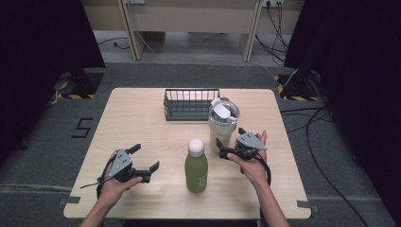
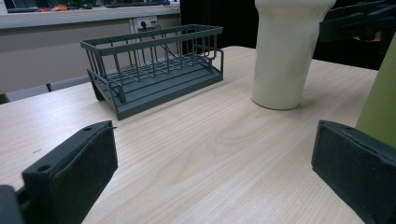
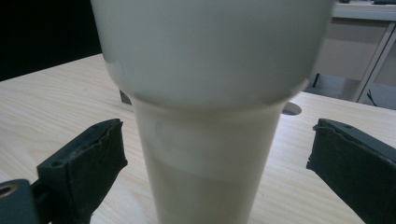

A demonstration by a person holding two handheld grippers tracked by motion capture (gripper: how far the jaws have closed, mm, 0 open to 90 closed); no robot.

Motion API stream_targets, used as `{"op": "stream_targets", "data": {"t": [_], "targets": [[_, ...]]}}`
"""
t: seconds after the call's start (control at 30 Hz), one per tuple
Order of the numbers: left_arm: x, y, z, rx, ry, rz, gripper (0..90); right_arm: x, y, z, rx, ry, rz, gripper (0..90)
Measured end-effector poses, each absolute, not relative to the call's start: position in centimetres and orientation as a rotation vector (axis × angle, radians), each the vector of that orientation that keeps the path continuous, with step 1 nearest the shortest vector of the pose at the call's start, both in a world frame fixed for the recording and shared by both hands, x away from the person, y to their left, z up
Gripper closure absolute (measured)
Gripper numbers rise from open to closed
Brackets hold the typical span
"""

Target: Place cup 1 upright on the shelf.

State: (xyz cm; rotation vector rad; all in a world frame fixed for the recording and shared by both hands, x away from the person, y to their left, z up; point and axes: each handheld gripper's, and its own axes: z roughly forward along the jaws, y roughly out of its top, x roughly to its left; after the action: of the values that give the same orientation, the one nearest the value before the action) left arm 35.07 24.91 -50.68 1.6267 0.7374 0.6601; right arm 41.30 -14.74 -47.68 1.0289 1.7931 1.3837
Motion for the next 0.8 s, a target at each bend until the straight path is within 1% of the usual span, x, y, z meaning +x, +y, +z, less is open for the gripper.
{"op": "stream_targets", "data": {"t": [0.4,0.8], "targets": [[35.1,25.0,-50.7,1.624,0.739,0.661,0.0,43.1,-13.2,-47.7,1.038,1.791,1.404,7.5],[35.2,25.0,-50.7,1.63,0.731,0.657,0.0,44.4,-12.7,-48.0,1.018,1.788,1.399,6.8]]}}
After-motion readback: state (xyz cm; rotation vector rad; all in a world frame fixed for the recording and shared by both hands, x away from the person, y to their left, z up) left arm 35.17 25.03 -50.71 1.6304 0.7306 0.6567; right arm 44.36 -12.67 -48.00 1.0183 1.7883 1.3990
